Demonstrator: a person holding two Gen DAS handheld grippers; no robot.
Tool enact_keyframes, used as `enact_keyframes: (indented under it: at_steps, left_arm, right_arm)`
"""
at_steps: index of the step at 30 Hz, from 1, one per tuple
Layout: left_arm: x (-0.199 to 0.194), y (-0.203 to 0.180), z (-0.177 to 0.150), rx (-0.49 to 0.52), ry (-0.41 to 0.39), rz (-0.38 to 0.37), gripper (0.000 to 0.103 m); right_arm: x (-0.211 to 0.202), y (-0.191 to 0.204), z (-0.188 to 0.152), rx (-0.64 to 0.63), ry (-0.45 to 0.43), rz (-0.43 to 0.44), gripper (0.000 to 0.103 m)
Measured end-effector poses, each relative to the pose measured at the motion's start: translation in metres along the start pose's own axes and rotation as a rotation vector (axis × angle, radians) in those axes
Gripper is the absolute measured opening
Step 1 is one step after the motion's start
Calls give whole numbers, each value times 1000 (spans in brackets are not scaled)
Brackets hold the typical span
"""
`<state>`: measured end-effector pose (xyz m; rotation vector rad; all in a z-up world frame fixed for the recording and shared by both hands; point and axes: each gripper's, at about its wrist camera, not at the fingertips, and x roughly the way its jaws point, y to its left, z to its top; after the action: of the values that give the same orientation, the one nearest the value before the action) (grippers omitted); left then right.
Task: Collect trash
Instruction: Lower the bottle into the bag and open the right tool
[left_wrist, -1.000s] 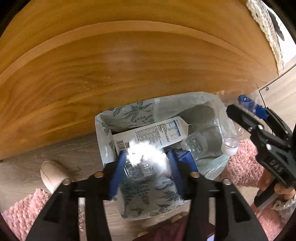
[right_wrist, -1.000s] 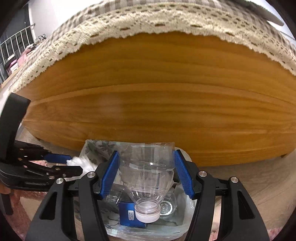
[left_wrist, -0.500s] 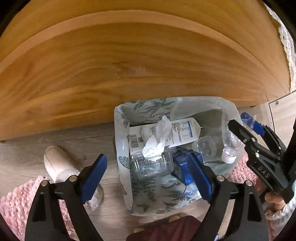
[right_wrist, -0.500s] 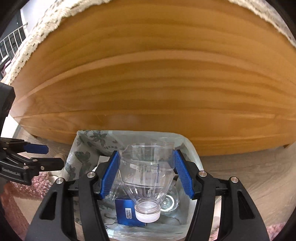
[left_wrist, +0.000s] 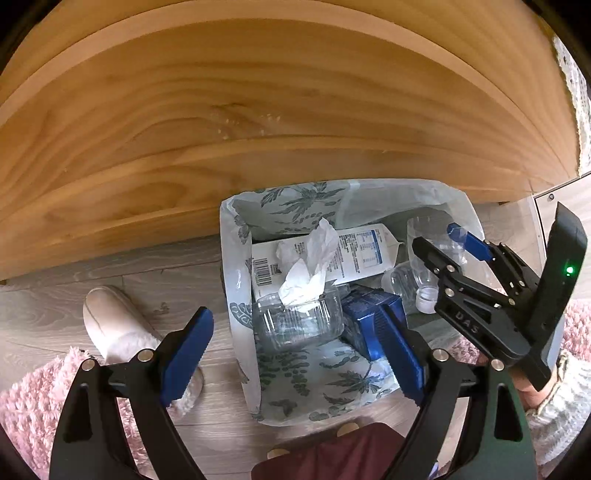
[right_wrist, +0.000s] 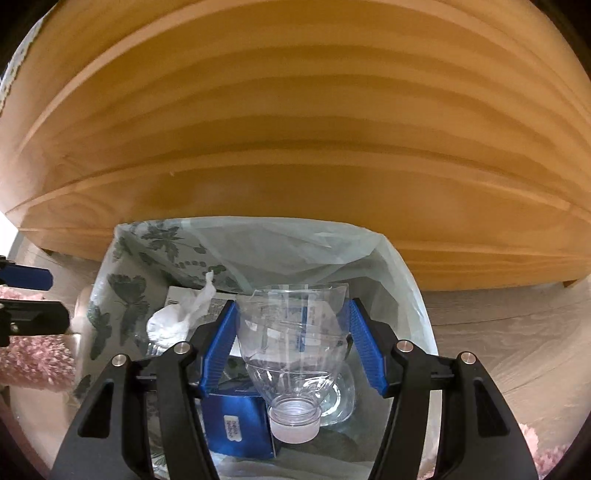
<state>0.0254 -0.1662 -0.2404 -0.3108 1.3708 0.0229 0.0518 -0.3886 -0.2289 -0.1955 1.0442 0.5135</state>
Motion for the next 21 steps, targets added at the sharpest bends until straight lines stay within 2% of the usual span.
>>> enact_keyframes:
  at_steps: [3, 11, 21]
  left_arm:
    - [1, 1, 0, -4, 4, 1, 85]
    - [1, 2, 0, -9, 8, -3, 85]
    - [3, 2, -1, -9, 12, -4, 85]
  right_arm:
    - [4, 3, -1, -23, -5, -30, 60]
    - [11, 5, -1, -17, 6, -41, 61]
    - [28, 7, -5, -14, 101, -71, 61]
